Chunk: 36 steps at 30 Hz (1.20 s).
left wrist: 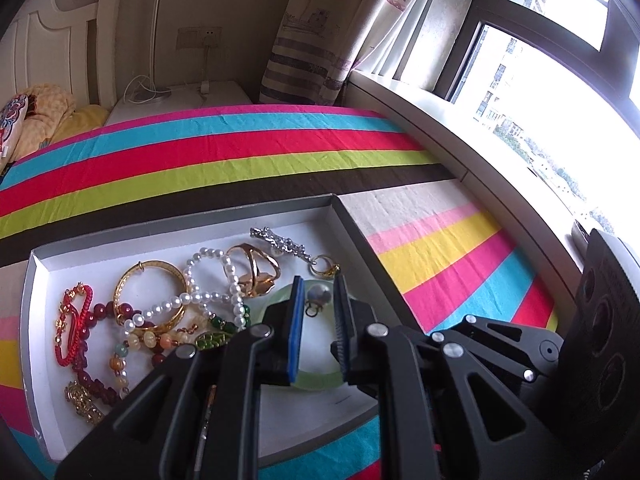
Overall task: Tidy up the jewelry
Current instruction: 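Carry both pearl earrings into the tray beside the jade bangle, then open both grippers to release the pearl earrings in the tray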
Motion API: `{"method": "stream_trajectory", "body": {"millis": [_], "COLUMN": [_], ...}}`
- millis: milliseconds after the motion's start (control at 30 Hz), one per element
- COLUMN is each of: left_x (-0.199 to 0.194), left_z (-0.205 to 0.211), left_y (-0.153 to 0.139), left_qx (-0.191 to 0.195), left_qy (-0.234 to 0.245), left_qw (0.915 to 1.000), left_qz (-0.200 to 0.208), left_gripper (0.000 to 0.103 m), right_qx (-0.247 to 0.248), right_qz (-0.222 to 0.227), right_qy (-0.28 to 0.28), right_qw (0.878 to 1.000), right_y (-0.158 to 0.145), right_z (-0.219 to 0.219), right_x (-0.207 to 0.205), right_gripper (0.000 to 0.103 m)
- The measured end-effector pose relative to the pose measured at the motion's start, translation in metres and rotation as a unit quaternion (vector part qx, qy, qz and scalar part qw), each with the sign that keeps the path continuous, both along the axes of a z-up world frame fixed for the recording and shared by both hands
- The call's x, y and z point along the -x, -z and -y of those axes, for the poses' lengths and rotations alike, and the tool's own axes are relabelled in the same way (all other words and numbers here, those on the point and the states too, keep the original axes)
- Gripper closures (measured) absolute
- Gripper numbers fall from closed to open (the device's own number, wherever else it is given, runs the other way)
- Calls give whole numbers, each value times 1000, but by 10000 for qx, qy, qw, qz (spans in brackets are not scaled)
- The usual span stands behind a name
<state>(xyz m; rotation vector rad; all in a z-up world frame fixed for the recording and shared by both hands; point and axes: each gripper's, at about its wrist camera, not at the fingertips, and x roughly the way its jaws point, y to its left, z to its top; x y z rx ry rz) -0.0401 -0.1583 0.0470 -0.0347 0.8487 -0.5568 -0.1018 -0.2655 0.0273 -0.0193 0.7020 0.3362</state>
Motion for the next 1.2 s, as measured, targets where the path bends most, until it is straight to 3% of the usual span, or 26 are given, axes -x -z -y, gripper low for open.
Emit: {"method": "stream_trajectory", "body": {"millis": [133, 233, 300, 367, 400, 467, 533, 633, 700, 833, 967, 1200], "left_x": [-2, 0, 2, 8, 11, 21, 33, 57, 74, 102, 122, 125], "left_z": [-5, -6, -7, -11, -14, -22, -32, -50, -62, -85, -102, -113], "left_y": [-2, -5, -10, -21, -28, -46, -66, -95, -107, -106, -79, -19], "left_qx": [56, 44, -19, -85, -104, -139, -154, -138, -185, -338, -463, -507], "left_qy": [-71, -98, -176, -345, -443, -689, -945, -1273, -1472, -2020, -2394, -2547], "left_qw": [10000, 9999, 9996, 9980, 9965, 9908, 9823, 9651, 9535, 9367, 9323, 9445], "left_qz": [20, 105, 234, 526, 708, 1153, 1612, 2286, 2623, 2841, 2673, 2013], "left_gripper": [79, 67, 55, 31, 26, 15, 2, 2, 2, 2, 2, 2], "right_qx": [-55, -101, -88, -84, -88, -84, -98, -214, -343, -650, -737, -645], "right_qz": [1, -3, 15, 78, 128, 295, 468, 855, 1063, 1252, 1424, 921], "right_qy": [59, 92, 141, 259, 332, 498, 608, 793, 840, 781, 923, 897], "right_qw": [10000, 9999, 9999, 9996, 9993, 9983, 9970, 9929, 9902, 9869, 9827, 9896], "right_y": [0, 1, -1, -6, -10, -21, -35, -62, -74, -80, -71, -31], "right_z": [4, 8, 11, 16, 20, 28, 36, 44, 45, 36, 20, -17], "right_x": [1, 0, 0, 0, 0, 1, 4, 14, 23, 39, 56, 57], "right_gripper": [84, 73, 67, 56, 51, 33, 28, 16, 16, 16, 16, 16]}}
